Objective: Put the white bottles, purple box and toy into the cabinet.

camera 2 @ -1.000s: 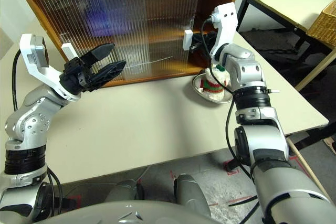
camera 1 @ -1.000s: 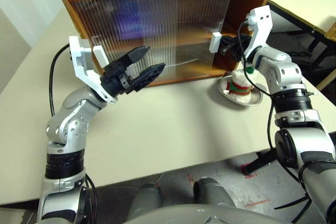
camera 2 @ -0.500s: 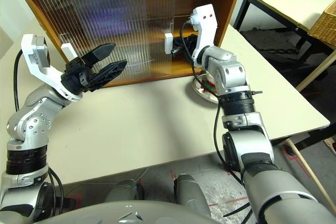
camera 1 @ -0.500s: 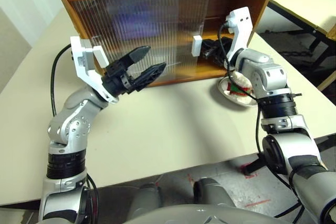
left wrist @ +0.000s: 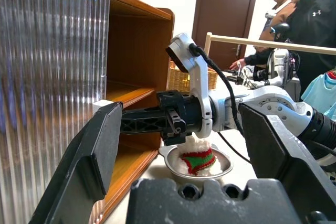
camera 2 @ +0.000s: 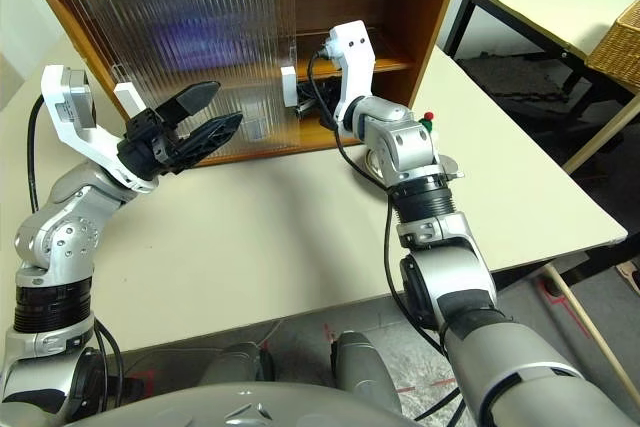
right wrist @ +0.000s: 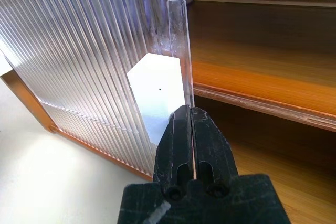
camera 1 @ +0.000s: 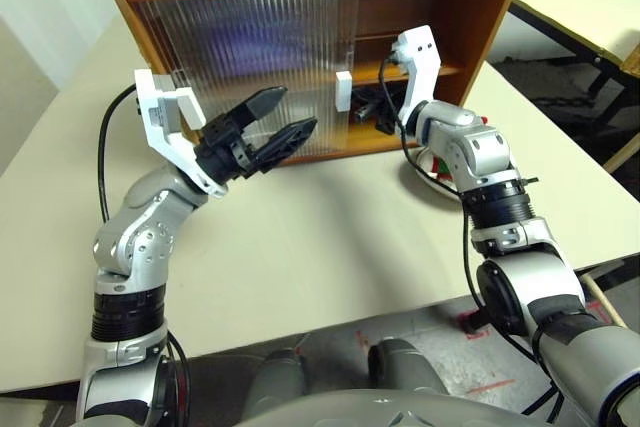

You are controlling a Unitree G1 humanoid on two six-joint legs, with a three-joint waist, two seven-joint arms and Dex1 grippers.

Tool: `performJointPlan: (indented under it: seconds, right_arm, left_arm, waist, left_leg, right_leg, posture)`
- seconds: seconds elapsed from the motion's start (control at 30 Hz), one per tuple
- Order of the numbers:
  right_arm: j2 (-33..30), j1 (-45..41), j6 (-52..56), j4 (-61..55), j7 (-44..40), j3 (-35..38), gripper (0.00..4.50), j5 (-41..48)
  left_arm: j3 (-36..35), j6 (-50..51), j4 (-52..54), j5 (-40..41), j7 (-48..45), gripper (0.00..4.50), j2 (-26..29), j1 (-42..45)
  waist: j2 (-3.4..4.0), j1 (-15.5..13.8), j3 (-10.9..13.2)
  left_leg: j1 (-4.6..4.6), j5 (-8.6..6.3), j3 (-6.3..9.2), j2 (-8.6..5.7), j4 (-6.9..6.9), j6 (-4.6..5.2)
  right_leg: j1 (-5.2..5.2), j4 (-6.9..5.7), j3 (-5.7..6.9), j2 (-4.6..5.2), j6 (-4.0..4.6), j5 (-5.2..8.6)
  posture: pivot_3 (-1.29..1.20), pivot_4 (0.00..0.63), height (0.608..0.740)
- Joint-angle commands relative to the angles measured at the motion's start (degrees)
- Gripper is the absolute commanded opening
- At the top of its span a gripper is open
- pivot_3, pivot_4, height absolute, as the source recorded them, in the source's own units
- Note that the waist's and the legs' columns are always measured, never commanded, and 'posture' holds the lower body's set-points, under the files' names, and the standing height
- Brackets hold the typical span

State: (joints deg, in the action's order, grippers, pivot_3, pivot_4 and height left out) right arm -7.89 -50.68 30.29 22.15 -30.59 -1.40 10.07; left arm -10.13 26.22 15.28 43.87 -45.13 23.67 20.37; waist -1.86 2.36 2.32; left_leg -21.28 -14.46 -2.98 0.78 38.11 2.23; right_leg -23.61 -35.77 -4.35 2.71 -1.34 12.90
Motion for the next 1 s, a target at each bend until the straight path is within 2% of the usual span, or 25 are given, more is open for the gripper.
performJointPlan:
  seconds: [0.03, 0.33, 0.7, 0.8, 1.0]
  right_arm:
    - [1.76, -1.7, -2.06, 2.11, -0.81, -1.37, 0.02, 0.12]
    - [-0.55, -2.38, -3.85, 2.96, -0.77, -0.96, 0.02, -0.93]
    - [-11.98, 4.95, -4.78, -4.05, -3.07, 2.29, 0.02, -0.03]
    - [-14.29, 8.86, -6.44, -8.34, -3.9, 3.97, 0.7, 0.95]
    - [-15.75, 19.1, -9.0, -20.43, -3.58, 10.59, 2.92, 5.95]
  left_arm:
    - [0.62, -0.49, 1.4, -0.07, 0.28, 4.5, -0.22, -0.54]
    - [1.06, -0.98, 0.82, -0.36, 0.1, 4.5, -0.75, -0.13]
    - [2.71, -1.7, -2.43, -0.68, -2.34, 4.5, -1.36, 2.32]
    - [3.06, -1.82, -3.21, -0.7, -2.99, 4.5, -1.37, 2.81]
    - [3.71, -2.0, -4.97, -0.84, -4.28, 4.5, -1.66, 3.8]
  waist:
    - [0.0, 0.1, 0.0]
    - [0.0, 0.33, 0.0]
    - [0.0, -0.13, 0.0]
    - [0.0, -0.05, 0.0]
    - [0.0, 0.65, 0.0]
  left_leg:
    - [0.0, 0.0, 0.0, 0.02, -0.01, 0.0]
    - [0.02, 0.0, 0.0, 0.05, -0.03, 0.0]
    - [-0.15, -0.01, -0.01, -0.07, -0.02, -0.02]
    - [-0.17, -0.02, -0.02, -0.07, -0.05, -0.03]
    - [-0.15, -0.02, 0.0, -0.06, -0.07, -0.03]
  right_leg:
    - [-0.01, -0.01, 0.0, -0.01, 0.02, -0.01]
    - [-0.04, -0.02, 0.0, -0.06, 0.03, 0.01]
    - [-0.03, 0.18, 0.02, 0.07, -0.04, 0.04]
    - [-0.03, 0.24, 0.02, 0.07, -0.06, 0.05]
    - [-0.02, 0.24, 0.0, 0.04, -0.33, 0.22]
  posture:
    - [0.1, 0.0, 0.74]
    - [0.09, 0.0, 0.74]
    - [0.01, 0.0, 0.74]
    - [-0.01, 0.0, 0.74]
    - [-0.04, 0.0, 0.74]
